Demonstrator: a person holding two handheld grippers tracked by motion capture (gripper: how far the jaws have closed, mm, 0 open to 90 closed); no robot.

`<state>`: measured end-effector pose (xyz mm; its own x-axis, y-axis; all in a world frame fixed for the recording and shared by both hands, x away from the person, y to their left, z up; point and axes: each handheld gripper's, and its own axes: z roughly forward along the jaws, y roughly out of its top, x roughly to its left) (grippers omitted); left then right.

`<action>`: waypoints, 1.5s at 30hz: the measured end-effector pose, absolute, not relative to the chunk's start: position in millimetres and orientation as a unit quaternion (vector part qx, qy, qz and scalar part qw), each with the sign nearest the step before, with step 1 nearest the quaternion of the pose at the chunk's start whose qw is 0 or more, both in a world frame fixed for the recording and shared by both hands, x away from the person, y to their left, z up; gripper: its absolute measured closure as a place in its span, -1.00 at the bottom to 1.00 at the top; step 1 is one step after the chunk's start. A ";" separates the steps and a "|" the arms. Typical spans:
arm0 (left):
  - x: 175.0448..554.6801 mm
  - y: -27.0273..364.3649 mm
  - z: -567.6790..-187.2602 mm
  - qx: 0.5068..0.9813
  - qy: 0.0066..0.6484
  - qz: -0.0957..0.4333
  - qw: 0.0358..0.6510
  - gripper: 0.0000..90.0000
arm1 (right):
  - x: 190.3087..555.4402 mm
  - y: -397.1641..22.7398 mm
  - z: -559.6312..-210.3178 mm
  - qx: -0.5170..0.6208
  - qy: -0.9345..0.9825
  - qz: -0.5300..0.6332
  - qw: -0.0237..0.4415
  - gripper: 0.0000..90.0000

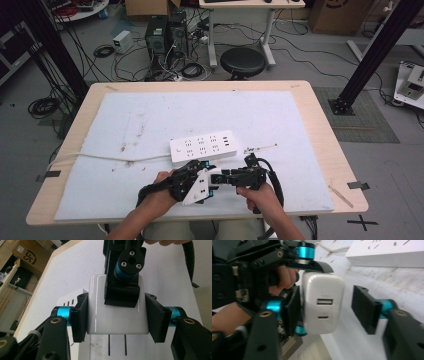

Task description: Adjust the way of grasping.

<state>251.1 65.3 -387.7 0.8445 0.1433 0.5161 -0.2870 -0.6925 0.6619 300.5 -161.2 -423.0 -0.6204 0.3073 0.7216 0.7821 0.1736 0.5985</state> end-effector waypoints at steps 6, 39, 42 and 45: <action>251.3 63.7 -389.1 0.878 -0.045 0.280 0.385 -0.06 | 299.9 -159.9 -423.2 -0.364 -0.733 -0.521 0.243 0.36; 292.0 161.2 -403.0 0.793 0.229 0.157 0.543 -0.46 | 323.9 -192.5 -359.3 -0.306 -0.867 -0.393 -0.025 0.41; 289.9 164.2 -402.3 0.793 0.229 0.165 0.540 -0.46 | 326.1 -193.3 -352.6 -0.297 -0.874 -0.383 -0.032 0.41; 284.5 172.3 -399.9 0.787 0.237 0.176 0.542 -0.46 | 331.3 -194.9 -341.4 -0.281 -0.888 -0.360 -0.048 0.41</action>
<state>284.5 172.3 -399.9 0.8257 0.5638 0.0210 0.1810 -0.2999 0.9367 331.3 -194.9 -341.4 -0.8376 0.5335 0.1172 0.4648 0.5833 0.6661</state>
